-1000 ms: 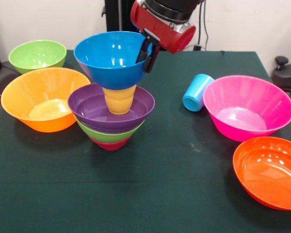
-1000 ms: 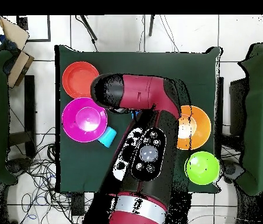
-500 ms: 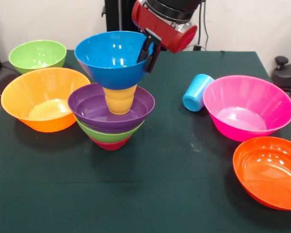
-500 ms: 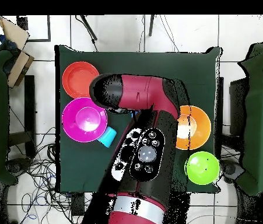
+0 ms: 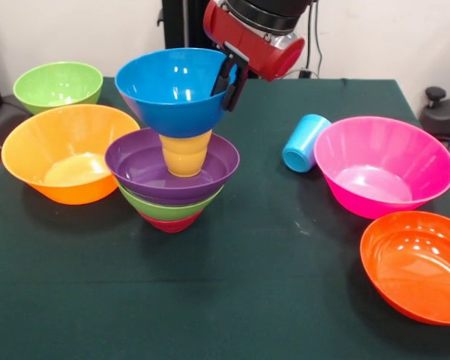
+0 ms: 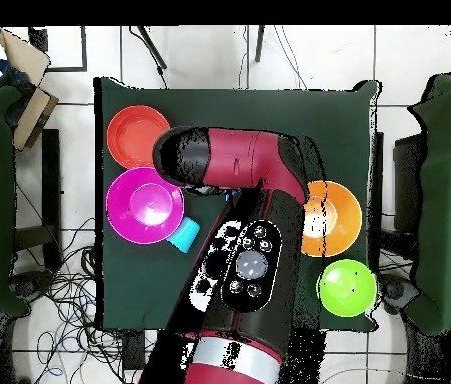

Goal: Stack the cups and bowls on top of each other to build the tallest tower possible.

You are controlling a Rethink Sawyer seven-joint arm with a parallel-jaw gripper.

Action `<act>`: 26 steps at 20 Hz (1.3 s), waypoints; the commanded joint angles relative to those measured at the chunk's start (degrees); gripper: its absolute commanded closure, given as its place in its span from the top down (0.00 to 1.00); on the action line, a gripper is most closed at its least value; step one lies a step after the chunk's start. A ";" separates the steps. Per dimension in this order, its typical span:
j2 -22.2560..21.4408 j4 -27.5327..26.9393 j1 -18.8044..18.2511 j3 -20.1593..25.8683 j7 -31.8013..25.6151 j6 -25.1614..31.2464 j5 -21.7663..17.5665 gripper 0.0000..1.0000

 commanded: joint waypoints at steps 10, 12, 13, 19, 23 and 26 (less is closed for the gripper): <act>0.07 1.99 1.04 2.45 6.01 2.70 0.44 0.00; -0.06 2.12 0.96 2.56 5.94 2.66 0.55 0.00; -0.14 2.21 0.94 2.58 5.92 2.67 0.59 0.00; -0.97 2.79 0.71 2.65 4.94 3.75 0.55 0.00; -1.29 2.58 0.52 2.92 4.62 4.79 0.89 0.00; -1.75 3.16 0.71 2.95 4.60 5.03 0.98 0.00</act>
